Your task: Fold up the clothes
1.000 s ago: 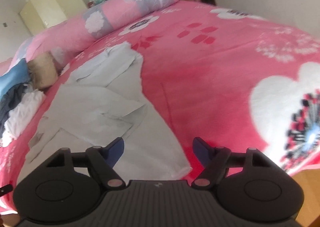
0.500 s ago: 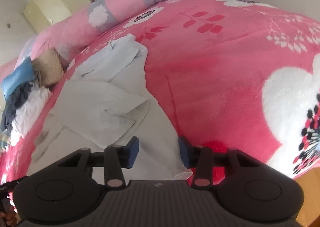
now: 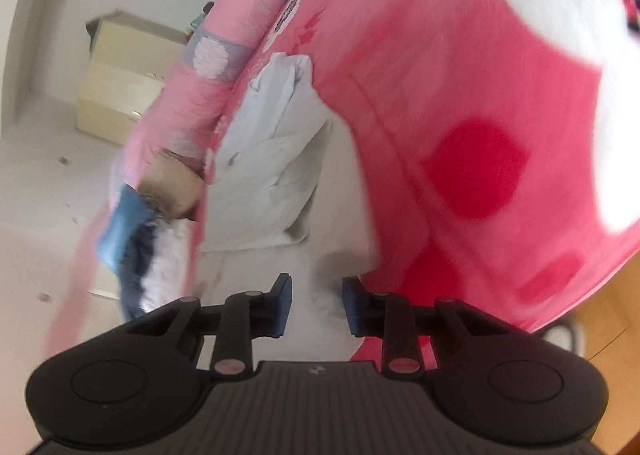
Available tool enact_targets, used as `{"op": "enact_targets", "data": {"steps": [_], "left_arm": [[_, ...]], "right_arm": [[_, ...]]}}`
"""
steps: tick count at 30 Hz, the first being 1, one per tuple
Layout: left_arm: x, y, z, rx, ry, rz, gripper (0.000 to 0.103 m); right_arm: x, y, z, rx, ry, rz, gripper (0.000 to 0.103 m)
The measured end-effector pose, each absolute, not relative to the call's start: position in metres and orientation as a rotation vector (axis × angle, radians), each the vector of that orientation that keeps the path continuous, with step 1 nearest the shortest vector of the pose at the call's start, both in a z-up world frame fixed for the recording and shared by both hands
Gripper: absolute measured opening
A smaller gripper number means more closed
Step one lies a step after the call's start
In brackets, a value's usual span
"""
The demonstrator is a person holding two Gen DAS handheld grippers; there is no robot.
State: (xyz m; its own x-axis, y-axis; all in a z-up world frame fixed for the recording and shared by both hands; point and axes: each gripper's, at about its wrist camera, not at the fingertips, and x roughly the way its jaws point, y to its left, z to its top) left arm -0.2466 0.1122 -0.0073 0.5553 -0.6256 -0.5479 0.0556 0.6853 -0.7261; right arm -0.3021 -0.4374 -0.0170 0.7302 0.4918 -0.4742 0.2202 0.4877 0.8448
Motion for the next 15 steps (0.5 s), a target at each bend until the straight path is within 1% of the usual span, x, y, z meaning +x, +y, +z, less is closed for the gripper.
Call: {"op": "enact_targets", "data": {"steps": [3, 6, 9, 11, 12, 13, 14, 15], "left_arm": [[-0.247, 0.107, -0.006, -0.694, 0.900, -0.448, 0.024], [-0.246, 0.103, -0.004, -0.673, 0.896, -0.438, 0.027], [-0.244, 0.098, -0.003, -0.640, 0.889, -0.450, 0.037], [-0.243, 0.096, -0.004, -0.644, 0.878, -0.459, 0.048], [-0.244, 0.095, -0.004, -0.651, 0.872, -0.461, 0.049], [-0.244, 0.095, -0.004, -0.660, 0.865, -0.458, 0.050], [-0.246, 0.093, -0.004, -0.657, 0.857, -0.454, 0.049], [-0.247, 0.092, -0.004, -0.651, 0.849, -0.449, 0.046]], "right_arm": [[-0.305, -0.427, -0.020, 1.088, 0.771, 0.181, 0.030], [-0.316, -0.430, -0.011, 1.059, 0.710, 0.125, 0.030], [-0.323, -0.440, -0.005, 1.058, 0.662, 0.057, 0.032], [-0.325, -0.447, -0.007, 1.079, 0.648, 0.026, 0.032], [-0.326, -0.448, -0.010, 1.087, 0.645, 0.020, 0.032], [-0.326, -0.449, -0.012, 1.097, 0.639, 0.016, 0.033], [-0.326, -0.449, -0.016, 1.113, 0.634, 0.021, 0.034], [-0.326, -0.448, -0.021, 1.129, 0.630, 0.028, 0.038]]}}
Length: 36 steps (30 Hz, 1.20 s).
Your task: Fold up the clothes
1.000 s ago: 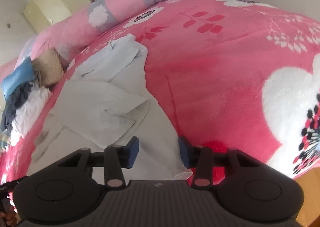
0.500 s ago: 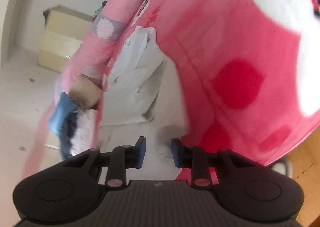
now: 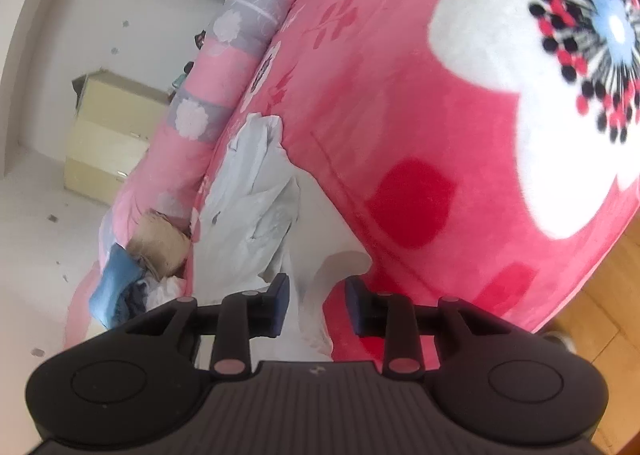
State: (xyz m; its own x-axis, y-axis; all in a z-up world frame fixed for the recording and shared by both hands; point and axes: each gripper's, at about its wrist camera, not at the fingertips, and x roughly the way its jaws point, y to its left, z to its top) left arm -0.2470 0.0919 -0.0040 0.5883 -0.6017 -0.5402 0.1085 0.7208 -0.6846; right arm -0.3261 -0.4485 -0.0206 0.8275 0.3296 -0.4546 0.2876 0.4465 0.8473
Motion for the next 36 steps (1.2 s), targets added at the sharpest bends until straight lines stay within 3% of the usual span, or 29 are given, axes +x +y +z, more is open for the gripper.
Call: {"op": "enact_targets", "data": {"steps": [2, 11, 12, 14, 16, 17, 36], "left_arm": [[-0.249, 0.088, -0.001, -0.592, 0.846, -0.433, 0.021], [-0.247, 0.082, 0.000, -0.546, 0.853, -0.415, 0.022], [-0.249, 0.080, 0.002, -0.521, 0.847, -0.412, 0.021], [-0.252, 0.077, 0.006, -0.482, 0.836, -0.406, 0.009], [-0.254, 0.078, 0.009, -0.491, 0.826, -0.405, 0.003], [-0.254, 0.080, 0.012, -0.509, 0.820, -0.408, 0.000], [-0.202, 0.098, 0.083, -0.683, 0.564, -0.501, 0.000]], "right_arm": [[-0.325, -0.445, -0.030, 1.160, 0.635, 0.050, 0.039], [-0.312, -0.427, -0.030, 1.089, 0.654, 0.102, 0.038], [-0.310, -0.424, -0.028, 1.071, 0.660, 0.102, 0.034], [-0.307, -0.416, -0.024, 1.023, 0.681, 0.101, 0.027], [-0.305, -0.408, -0.021, 0.978, 0.701, 0.101, 0.004], [-0.305, -0.406, -0.020, 0.972, 0.705, 0.106, 0.003], [-0.266, -0.414, 0.073, 0.927, 0.563, 0.230, 0.001]]}}
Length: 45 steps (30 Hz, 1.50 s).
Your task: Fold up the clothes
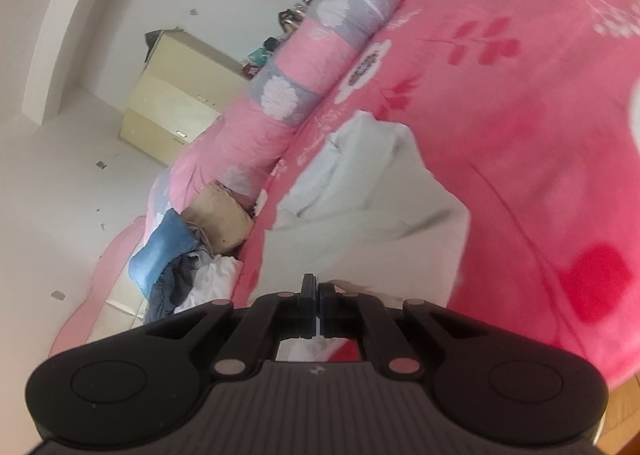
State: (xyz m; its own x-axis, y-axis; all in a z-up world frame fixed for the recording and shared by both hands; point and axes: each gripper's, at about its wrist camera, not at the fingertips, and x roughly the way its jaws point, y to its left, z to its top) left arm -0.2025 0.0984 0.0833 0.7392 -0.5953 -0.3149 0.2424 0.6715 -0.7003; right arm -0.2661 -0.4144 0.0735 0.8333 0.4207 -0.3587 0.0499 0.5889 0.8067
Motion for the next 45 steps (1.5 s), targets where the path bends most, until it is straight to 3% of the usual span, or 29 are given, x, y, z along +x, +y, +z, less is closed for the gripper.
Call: {"op": "enact_targets", "data": {"steps": [11, 19, 30, 33, 35, 36, 38, 40, 45], "left_arm": [[-0.103, 0.096, 0.104, -0.639, 0.506, -0.504, 0.000], [0.036, 0.086, 0.083, -0.641, 0.509, -0.437, 0.000], [0.184, 0.090, 0.000, -0.744, 0.579, -0.321, 0.001], [0.194, 0.103, -0.009, -0.849, 0.633, -0.309, 0.015], [0.191, 0.108, -0.006, -0.876, 0.648, -0.302, 0.036], [0.188, 0.110, -0.003, -0.874, 0.646, -0.299, 0.040], [0.180, 0.114, 0.008, -0.857, 0.636, -0.292, 0.062], [0.171, 0.124, 0.020, -0.876, 0.603, -0.292, 0.070], [0.131, 0.143, 0.057, -0.898, 0.553, -0.293, 0.073]], "right_arm": [[-0.160, -0.416, 0.108, 0.836, 0.560, 0.284, 0.001], [-0.015, -0.431, 0.105, 0.785, 0.593, 0.297, 0.001], [0.194, -0.456, 0.010, 0.913, 0.675, 0.221, 0.003], [0.213, -0.460, -0.008, 0.985, 0.731, 0.189, 0.007], [0.216, -0.460, -0.012, 1.007, 0.786, 0.174, 0.030], [0.217, -0.460, -0.012, 1.013, 0.809, 0.170, 0.044], [0.207, -0.457, -0.002, 0.970, 0.814, 0.186, 0.047], [0.195, -0.458, 0.011, 0.930, 0.821, 0.186, 0.047], [0.142, -0.475, 0.048, 0.896, 0.812, 0.147, 0.048]]}}
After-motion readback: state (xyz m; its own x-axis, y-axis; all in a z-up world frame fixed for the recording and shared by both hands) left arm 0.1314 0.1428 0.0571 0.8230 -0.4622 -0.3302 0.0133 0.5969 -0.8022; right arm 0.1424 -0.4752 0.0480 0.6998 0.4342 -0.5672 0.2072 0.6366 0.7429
